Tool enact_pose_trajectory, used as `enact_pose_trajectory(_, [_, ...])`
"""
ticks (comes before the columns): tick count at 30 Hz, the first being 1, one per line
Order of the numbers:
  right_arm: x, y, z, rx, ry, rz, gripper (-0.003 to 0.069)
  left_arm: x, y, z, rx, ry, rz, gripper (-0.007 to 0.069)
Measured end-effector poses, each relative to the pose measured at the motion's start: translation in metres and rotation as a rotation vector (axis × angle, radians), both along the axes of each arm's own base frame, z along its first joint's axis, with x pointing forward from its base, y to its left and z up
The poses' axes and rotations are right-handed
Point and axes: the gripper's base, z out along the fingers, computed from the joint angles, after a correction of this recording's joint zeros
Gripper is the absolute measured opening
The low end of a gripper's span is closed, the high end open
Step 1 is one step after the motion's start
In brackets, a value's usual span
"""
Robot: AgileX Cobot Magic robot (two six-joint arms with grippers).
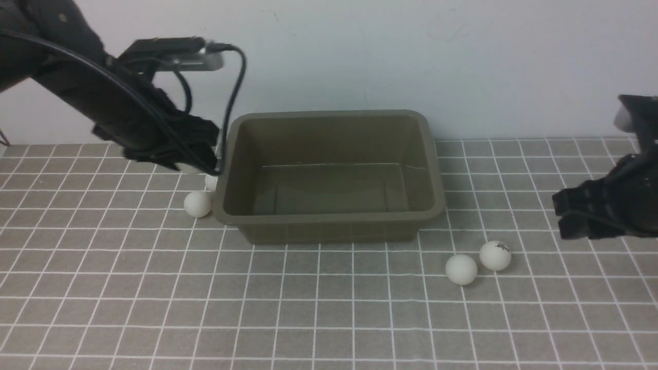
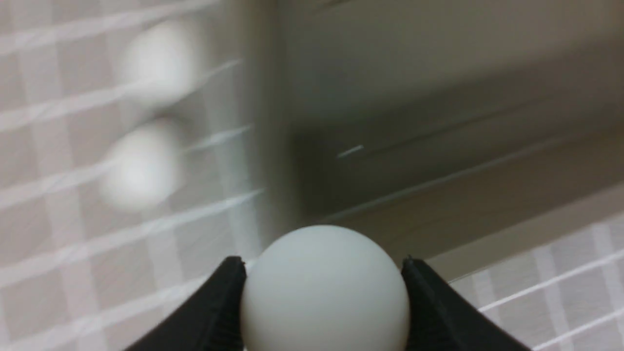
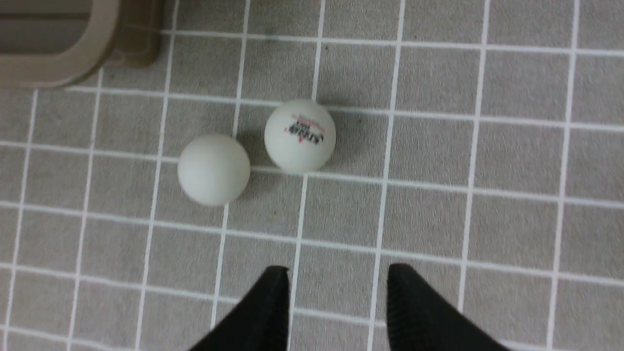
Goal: Put the table tennis balls into the box on the grey coffee tablecloth.
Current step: 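Drop the ball into the bin, then reach for and grasp a ping pong ball on the table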
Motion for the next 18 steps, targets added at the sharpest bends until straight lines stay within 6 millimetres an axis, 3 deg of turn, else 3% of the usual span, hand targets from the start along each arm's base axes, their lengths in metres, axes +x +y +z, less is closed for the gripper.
enact_pose_trajectory(3, [0.023, 0.003, -0.016, 0.009, 0.035, -0.006, 0.0415, 0.002, -0.029, -0.007, -0.019, -0.048, -0.092, 0.0349])
enact_pose_trajectory(7, [0.060, 0.008, -0.054, 0.013, 0.120, -0.002, 0.0561, 0.009, -0.057, -0.035, -0.061, -0.012, -0.129, 0.0363])
enact_pose_trajectory(9, [0.065, 0.010, -0.062, 0.015, 0.135, 0.009, 0.0577, 0.012, -0.060, -0.043, -0.071, 0.010, -0.118, 0.0393])
enact_pose_trajectory(14, [0.082, 0.018, -0.095, 0.040, 0.196, 0.028, 0.0590, 0.018, -0.056, -0.055, -0.082, 0.064, -0.055, 0.0556])
enact_pose_trajectory(16, [0.086, 0.021, -0.104, 0.050, 0.213, 0.027, 0.0571, 0.022, -0.045, -0.046, -0.079, 0.060, -0.016, 0.0556])
enact_pose_trajectory(18, [0.088, 0.023, -0.111, 0.053, 0.227, 0.028, 0.0505, 0.027, -0.024, -0.030, -0.071, 0.047, 0.045, 0.0476])
